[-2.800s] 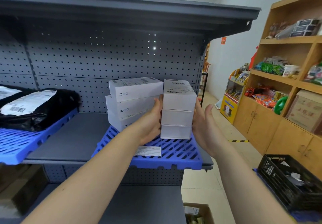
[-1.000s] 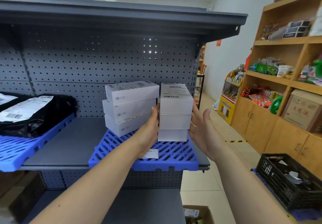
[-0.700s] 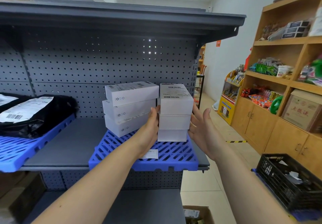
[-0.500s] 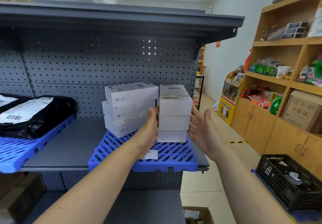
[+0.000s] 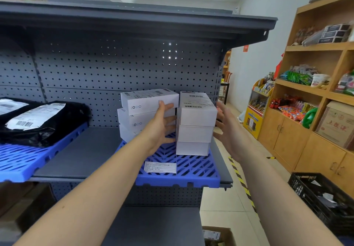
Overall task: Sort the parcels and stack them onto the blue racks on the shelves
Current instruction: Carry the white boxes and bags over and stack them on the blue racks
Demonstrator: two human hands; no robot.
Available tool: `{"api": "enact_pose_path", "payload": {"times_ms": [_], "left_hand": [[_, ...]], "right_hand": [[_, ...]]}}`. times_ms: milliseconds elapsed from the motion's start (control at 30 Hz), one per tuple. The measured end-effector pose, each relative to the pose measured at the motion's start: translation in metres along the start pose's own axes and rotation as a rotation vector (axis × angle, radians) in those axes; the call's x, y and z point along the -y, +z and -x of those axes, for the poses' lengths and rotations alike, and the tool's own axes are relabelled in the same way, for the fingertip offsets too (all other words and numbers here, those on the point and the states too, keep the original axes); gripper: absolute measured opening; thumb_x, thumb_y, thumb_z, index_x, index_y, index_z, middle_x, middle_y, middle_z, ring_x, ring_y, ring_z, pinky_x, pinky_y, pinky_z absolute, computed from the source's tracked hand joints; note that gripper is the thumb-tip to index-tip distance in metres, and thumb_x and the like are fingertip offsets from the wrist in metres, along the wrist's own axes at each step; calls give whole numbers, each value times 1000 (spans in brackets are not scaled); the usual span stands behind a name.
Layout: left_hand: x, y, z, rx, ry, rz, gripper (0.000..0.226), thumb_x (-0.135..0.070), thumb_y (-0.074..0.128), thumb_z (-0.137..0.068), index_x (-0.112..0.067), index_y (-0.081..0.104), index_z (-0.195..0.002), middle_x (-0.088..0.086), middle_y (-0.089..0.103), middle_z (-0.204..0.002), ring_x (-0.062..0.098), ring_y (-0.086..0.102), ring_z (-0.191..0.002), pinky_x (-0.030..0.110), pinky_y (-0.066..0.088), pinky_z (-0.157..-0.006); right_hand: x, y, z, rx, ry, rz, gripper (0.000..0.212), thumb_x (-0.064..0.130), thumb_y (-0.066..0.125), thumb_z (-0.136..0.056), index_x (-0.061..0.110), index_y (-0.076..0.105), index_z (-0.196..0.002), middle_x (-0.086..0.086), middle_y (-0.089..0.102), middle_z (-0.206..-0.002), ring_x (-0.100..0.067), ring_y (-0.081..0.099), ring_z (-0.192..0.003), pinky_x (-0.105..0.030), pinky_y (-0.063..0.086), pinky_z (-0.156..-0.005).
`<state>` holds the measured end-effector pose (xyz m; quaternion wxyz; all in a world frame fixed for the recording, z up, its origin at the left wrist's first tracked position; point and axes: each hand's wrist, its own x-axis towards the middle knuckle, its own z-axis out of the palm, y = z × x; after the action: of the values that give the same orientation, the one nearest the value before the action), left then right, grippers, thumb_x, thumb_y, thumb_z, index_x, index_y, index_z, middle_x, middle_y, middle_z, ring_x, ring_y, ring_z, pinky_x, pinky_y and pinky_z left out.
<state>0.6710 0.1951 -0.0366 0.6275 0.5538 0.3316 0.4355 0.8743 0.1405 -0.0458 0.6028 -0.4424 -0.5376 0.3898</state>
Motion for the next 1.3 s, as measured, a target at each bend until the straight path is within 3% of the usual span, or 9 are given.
{"api": "enact_pose_path", "payload": {"times_ms": [200,300,433,567,667,867,1033,1167,1300], "left_hand": [[-34,-4,-3,-59,156,-188,36,-41,54,-94,-35,50,-130,-4,52,-133,14,51,-120,49,48,-97],[-49,-7,-3,-72,273,-375,43,-28,64,-90,-35,50,-129,-6,51,-133,9,52,-118,42,48,-98],[-71,-21,1,-93,472,-713,54,-22,71,-83,-34,48,-130,-11,47,-137,8,42,-128,28,36,-103],[-90,-50,8,-189,610,-822,50,-18,70,-85,-31,50,-129,-25,47,-123,-2,41,-119,21,36,-98],[-92,-82,5,-284,553,-746,35,-21,65,-89,-33,56,-121,-24,49,-118,2,46,-112,17,38,-88],[-75,-135,-11,-351,359,-385,23,-20,54,-95,-30,64,-114,-10,60,-120,9,52,-117,31,39,-99],[-59,-156,-30,-286,235,-220,23,-37,43,-99,-39,55,-119,-9,50,-135,9,44,-122,36,37,-103],[-33,-161,-47,-249,155,-181,56,-70,42,-82,-38,49,-128,-10,50,-138,11,47,-125,45,34,-109],[-23,-167,-50,-243,189,-83,69,-72,38,-80,-37,41,-139,-7,54,-136,10,51,-121,42,39,-106]], "right_hand": [[30,8,-12,-45,-204,386,61,24,73,-83,37,43,-135,32,42,-119,21,44,-101,-3,43,-77],[42,17,-21,-82,-372,701,74,25,79,-77,38,39,-138,19,39,-140,-3,34,-130,-23,33,-106],[57,40,-30,-68,-494,821,80,30,79,-75,43,35,-140,10,33,-150,-12,25,-139,-38,25,-114],[65,69,-30,-30,-500,734,75,29,78,-77,43,38,-139,22,38,-141,-3,30,-135,-27,29,-108],[64,96,-23,30,-429,543,67,30,76,-79,42,43,-136,31,43,-132,8,38,-126,-21,34,-105],[39,151,-29,94,-158,266,40,51,52,-91,45,50,-131,26,49,-134,4,42,-126,-37,35,-111],[7,182,-41,13,57,46,45,56,34,-96,42,44,-137,20,46,-138,-4,45,-123,-37,32,-113],[-13,207,-41,16,116,20,44,60,25,-96,51,38,-137,32,45,-122,18,44,-106,-12,34,-92],[-27,227,-39,-22,145,-26,59,77,26,-86,58,24,-141,30,32,-140,8,35,-123,-23,26,-99]]}}
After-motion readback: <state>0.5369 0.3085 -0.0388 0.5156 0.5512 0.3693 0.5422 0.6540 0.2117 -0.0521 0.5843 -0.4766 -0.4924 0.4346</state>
